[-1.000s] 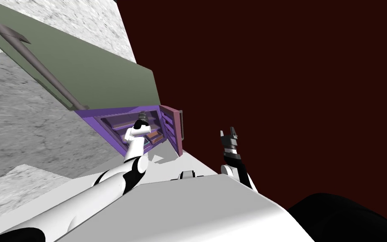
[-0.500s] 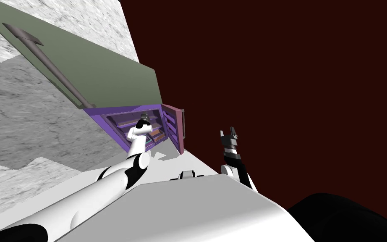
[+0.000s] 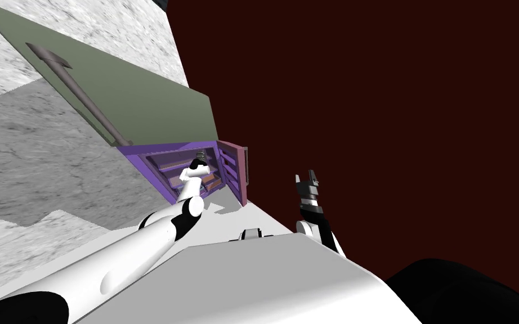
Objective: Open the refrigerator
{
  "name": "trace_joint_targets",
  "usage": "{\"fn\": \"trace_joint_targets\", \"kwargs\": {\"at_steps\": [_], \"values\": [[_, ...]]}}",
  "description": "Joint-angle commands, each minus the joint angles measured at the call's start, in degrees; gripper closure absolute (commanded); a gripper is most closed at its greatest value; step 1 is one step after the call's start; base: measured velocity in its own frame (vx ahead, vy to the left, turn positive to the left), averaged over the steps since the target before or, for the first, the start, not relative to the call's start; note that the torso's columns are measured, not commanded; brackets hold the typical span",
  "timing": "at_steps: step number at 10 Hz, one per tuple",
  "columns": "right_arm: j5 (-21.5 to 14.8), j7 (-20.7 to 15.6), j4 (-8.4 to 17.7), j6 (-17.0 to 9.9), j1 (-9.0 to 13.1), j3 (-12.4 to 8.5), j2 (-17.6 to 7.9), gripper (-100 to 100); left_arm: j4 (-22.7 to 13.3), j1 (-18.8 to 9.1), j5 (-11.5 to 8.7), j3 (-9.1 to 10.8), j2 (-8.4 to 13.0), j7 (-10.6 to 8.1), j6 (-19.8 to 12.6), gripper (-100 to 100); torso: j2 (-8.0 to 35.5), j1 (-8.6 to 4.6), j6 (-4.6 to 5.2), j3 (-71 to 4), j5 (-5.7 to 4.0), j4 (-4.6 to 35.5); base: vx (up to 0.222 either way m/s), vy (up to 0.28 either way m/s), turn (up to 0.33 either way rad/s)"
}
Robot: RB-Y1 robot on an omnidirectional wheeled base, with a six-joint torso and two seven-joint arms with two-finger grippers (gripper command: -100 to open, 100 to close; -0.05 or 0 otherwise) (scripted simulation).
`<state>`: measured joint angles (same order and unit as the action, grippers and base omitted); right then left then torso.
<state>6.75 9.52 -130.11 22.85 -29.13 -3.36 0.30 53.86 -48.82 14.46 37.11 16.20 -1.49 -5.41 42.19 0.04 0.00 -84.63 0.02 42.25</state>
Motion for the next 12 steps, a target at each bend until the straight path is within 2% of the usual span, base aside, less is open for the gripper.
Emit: {"fn": "trace_joint_targets", "kwargs": {"at_steps": [1, 2, 5, 6, 7, 8, 9, 12], "values": [[0.0, 0.0, 0.0, 0.0, 0.0, 0.0, 0.0, 0, -5.7, -5.0, -0.8, 1.07, 0.9, 2.98, 3.9, -100, 0.4, -0.01, -0.06, 0.2, -0.02, 0.1, -0.116, -0.024, 0.110], [0.0, 0.0, 0.0, 0.0, 0.0, 0.0, 0.0, 0, -7.9, -7.3, -0.8, 1.07, 0.9, 2.98, 3.9, -100, 0.4, -0.13, 0.05, 0.3, -0.05, 0.2, -0.058, -0.018, -0.041], [0.0, 0.0, 0.0, 0.0, 0.0, 0.0, 0.0, 0, -11.7, -7.8, -0.8, 1.07, 0.9, 2.98, 3.9, -100, -0.2, 0.02, -0.01, -0.1, 0.02, -0.1, 0.002, -0.004, -0.004], [0.0, 0.0, 0.0, 0.0, 0.0, 0.0, 0.0, 0, -13.9, -10.6, -0.9, 2.88, 1.5, 5.74, 6.8, -100, -0.1, 0.03, 0.00, -0.1, 0.01, 0.0, -0.076, -0.017, 0.209], [0.0, 0.0, 0.0, 0.0, 0.0, 0.0, 0.0, 0, -16.0, -12.4, -0.9, 2.88, 1.5, 6.21, 8.2, -100, 0.3, -0.03, -0.05, 0.2, -0.02, 0.1, -0.107, -0.016, 0.115], [0.0, 0.0, 0.0, 0.0, 0.0, 0.0, 0.0, 0, -16.5, -13.8, -0.9, 2.88, 1.5, 6.21, 8.6, -100, 0.4, -0.08, 0.03, 0.3, -0.04, 0.1, -0.066, -0.006, -0.022], [0.0, 0.0, 0.0, 0.0, 0.0, 0.0, 0.0, 0, -20.1, -16.2, -0.9, 2.88, 1.5, 6.21, 8.6, -100, 0.2, -0.10, 0.05, 0.1, -0.05, 0.1, -0.022, -0.003, -0.022], [0.0, 0.0, 0.0, 0.0, 0.0, 0.0, 0.0, 0, -23.6, -16.2, -0.9, 2.88, 1.5, 6.21, 8.6, -100, -0.1, 0.00, -0.01, -0.1, 0.00, 0.0, 0.007, -0.001, 0.001]]}}
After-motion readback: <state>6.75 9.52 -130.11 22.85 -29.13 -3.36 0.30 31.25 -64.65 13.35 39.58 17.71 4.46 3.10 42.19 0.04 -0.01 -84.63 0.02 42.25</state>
